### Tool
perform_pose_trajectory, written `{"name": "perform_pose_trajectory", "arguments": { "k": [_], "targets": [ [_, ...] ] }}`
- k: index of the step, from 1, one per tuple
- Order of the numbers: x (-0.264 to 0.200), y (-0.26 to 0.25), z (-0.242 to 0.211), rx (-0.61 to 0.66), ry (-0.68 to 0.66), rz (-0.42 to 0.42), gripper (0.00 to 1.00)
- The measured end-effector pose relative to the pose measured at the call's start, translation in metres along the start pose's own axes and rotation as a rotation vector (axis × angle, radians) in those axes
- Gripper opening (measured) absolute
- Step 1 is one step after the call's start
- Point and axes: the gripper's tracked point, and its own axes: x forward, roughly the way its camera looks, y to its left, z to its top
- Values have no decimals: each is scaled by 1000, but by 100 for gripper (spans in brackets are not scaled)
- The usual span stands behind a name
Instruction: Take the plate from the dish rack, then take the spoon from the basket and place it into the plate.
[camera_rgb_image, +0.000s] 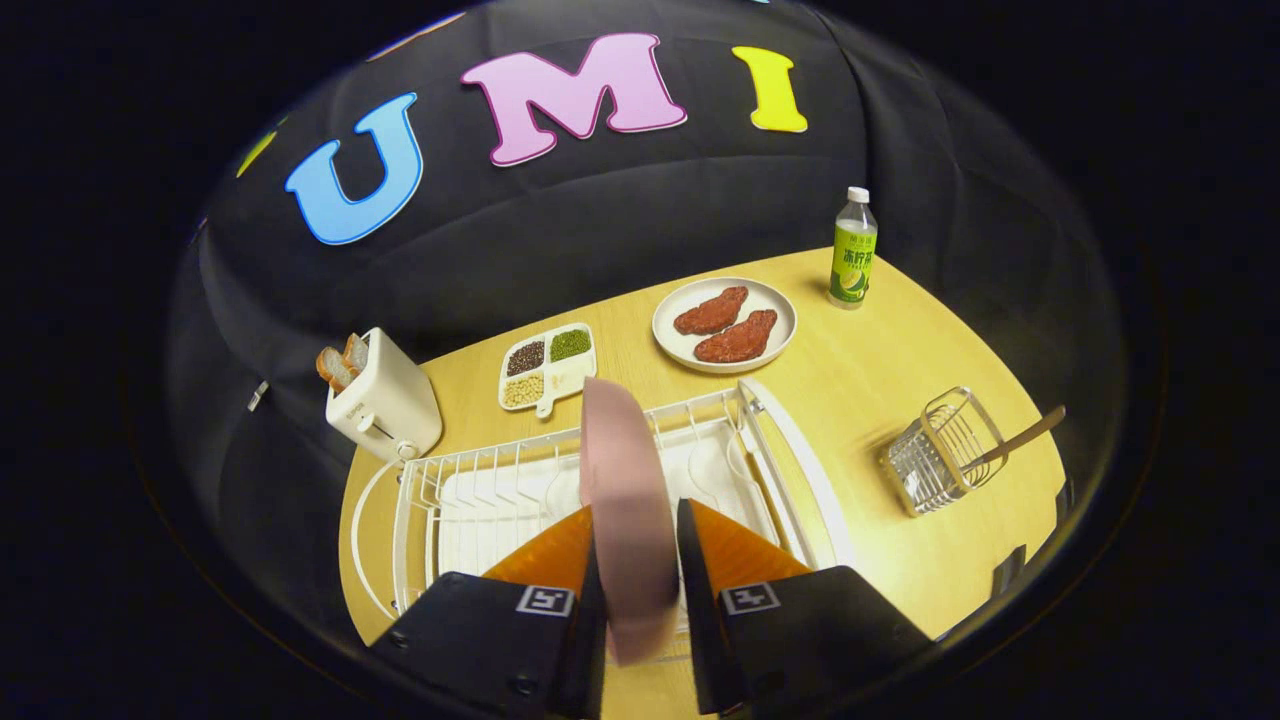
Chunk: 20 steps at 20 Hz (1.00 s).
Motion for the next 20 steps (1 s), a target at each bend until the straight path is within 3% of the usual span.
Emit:
{"name": "perform_pose_trajectory", "arguments": {
  "k": [6, 15, 20],
  "targets": [
    [-8, 12, -4, -118, -50, -58, 31],
    [-30, 45, 18, -327, -232, -160, 31],
    [-41, 33, 36, -340, -305, -179, 31]
  ]
}}
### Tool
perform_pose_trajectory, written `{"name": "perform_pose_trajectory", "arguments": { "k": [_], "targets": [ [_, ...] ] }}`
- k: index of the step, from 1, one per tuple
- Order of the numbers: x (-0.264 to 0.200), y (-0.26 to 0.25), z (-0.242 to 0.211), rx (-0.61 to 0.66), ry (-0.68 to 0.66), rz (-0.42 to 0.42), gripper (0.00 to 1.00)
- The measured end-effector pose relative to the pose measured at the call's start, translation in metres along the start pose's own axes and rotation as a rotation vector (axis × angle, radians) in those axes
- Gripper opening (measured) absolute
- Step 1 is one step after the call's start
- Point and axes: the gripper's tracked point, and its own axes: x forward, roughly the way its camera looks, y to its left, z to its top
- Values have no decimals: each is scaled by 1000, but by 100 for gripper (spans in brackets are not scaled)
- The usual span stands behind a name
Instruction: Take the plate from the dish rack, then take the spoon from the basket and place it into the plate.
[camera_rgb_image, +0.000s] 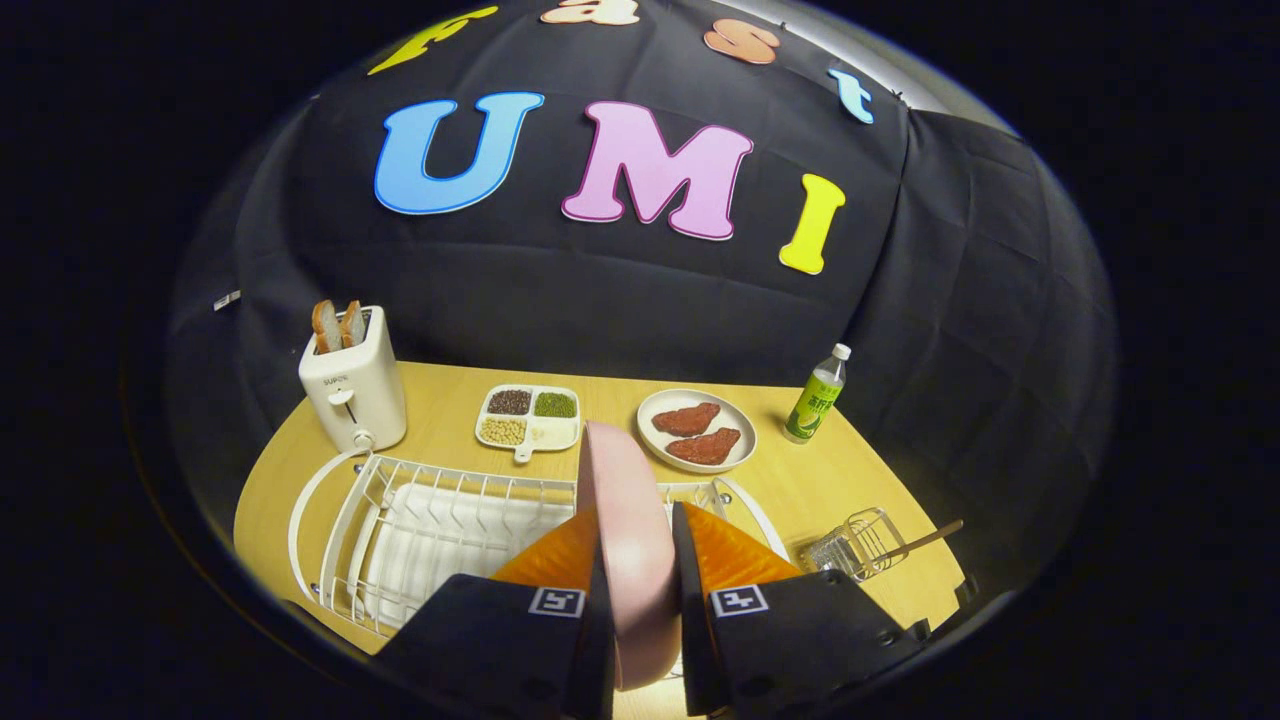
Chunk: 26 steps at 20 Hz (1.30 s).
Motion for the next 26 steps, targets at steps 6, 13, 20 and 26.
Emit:
{"name": "perform_pose_trajectory", "arguments": {
  "k": [6, 13, 20, 26],
  "targets": [
    [2, -33, -8, 132, 54, 72, 22],
    [-23, -65, -29, 183, 101, 190, 20],
    [-95, -80, -114, 279, 244, 340, 20],
    [-111, -85, -177, 347, 356, 394, 20]
  ]
}}
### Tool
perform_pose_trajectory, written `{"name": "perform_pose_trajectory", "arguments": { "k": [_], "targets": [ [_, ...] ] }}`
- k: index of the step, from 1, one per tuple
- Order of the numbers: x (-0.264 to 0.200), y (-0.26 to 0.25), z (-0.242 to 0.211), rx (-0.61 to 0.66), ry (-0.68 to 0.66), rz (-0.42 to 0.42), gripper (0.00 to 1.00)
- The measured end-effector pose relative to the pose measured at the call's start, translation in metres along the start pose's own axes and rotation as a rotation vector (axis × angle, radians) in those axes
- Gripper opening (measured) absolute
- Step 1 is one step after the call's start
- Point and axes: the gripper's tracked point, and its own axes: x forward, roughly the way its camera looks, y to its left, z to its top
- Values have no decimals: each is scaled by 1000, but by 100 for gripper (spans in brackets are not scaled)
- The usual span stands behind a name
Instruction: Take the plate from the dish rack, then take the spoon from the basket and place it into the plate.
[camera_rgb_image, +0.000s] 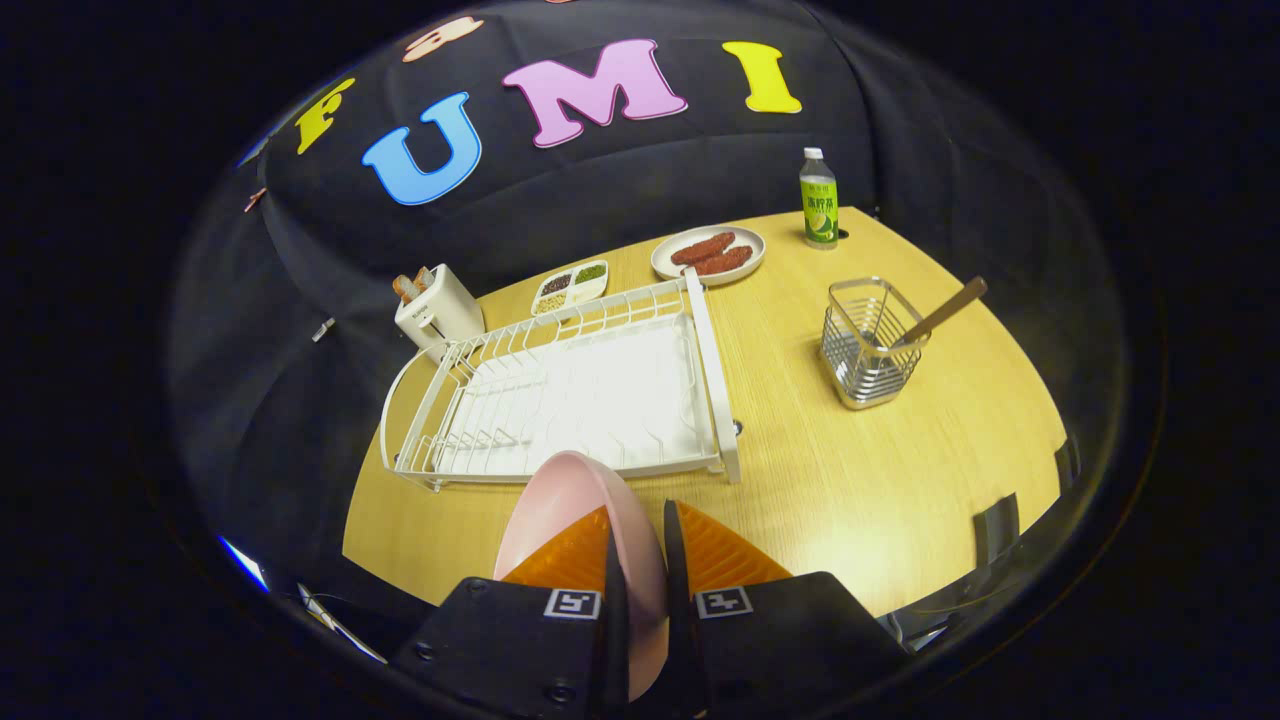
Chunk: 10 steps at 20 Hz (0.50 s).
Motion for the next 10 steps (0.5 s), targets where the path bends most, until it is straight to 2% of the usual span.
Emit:
{"name": "perform_pose_trajectory", "arguments": {
  "k": [5, 10],
  "targets": [
    [34, -16, -37, 90, 54, 14, 20],
    [63, -23, -51, 170, 56, 61, 20]
  ]
}}
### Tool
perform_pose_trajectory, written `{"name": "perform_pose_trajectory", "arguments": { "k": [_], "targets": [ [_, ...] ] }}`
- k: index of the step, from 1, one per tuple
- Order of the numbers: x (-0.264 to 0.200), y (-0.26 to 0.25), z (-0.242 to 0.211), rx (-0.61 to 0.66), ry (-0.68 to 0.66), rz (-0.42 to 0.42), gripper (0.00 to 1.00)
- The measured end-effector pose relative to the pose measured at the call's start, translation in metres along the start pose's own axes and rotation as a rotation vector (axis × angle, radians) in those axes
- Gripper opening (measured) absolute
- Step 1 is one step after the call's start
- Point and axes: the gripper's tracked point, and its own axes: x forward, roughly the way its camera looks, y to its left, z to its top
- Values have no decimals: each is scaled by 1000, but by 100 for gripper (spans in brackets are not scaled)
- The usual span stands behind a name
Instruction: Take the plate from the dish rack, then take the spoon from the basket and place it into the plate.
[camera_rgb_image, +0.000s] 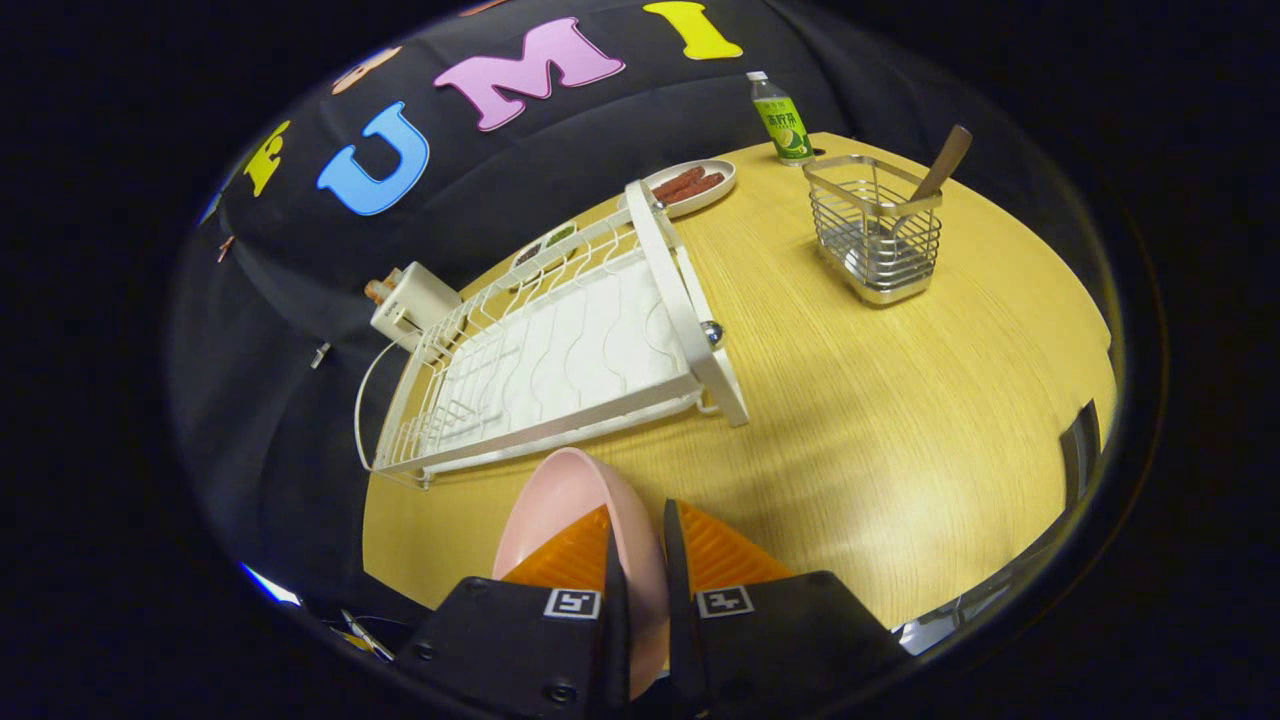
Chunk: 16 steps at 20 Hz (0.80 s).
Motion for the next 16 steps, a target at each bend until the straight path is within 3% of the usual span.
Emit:
{"name": "perform_pose_trajectory", "arguments": {
  "k": [4, 6, 7, 9, 11, 16],
  "targets": [
    [12, -23, 5, 37, -3, -45, 22],
    [8, -26, 8, 22, -4, -44, 31],
    [6, -28, 11, 4, -10, -43, 43],
    [-3, -37, 20, -58, -33, -60, 80],
    [-19, -48, 34, -117, -64, -75, 98],
    [-69, -82, 98, -274, -221, -121, 99]
  ]
}}
